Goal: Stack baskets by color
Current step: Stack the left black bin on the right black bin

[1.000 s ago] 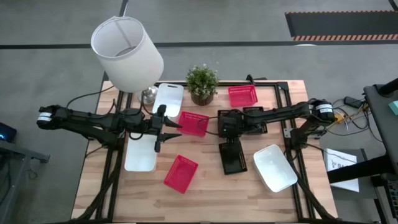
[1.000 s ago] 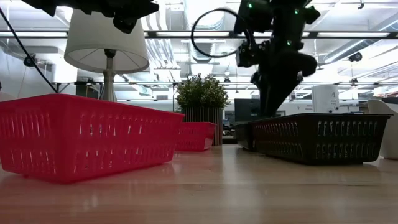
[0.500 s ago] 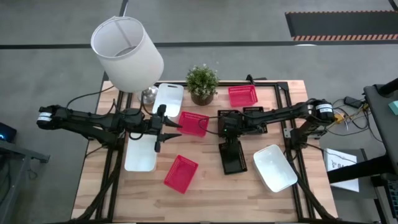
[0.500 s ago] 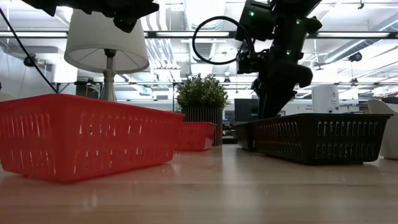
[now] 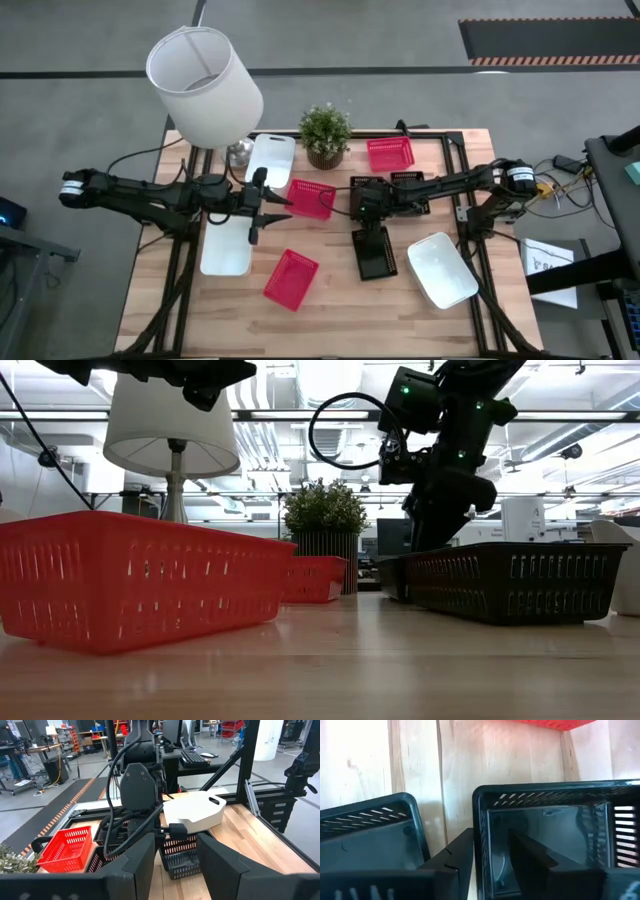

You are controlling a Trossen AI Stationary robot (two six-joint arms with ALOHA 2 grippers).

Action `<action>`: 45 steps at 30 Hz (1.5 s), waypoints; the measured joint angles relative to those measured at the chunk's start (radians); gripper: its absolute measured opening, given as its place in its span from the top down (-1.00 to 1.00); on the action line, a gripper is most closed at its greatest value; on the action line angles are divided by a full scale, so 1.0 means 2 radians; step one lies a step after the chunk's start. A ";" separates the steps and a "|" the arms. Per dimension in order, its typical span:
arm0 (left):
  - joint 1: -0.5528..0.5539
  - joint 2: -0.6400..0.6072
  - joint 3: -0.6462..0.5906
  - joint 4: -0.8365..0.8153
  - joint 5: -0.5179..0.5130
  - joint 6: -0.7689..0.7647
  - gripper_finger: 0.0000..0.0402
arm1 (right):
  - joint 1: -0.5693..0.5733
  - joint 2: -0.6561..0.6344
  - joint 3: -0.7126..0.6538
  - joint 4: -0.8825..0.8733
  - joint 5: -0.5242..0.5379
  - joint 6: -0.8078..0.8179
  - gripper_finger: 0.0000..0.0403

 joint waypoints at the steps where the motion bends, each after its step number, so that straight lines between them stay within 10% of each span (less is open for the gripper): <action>1: 0.000 0.000 0.000 0.000 0.000 0.000 0.34 | 0.000 0.000 0.000 0.003 0.000 0.000 0.50; 12: 0.000 0.000 0.000 0.000 0.000 0.000 0.34 | -0.001 0.000 -0.004 0.011 0.000 -0.012 0.93; 45: 0.000 0.000 0.000 0.000 0.000 -0.003 0.34 | 0.056 -0.172 0.048 -0.215 0.089 -0.014 0.96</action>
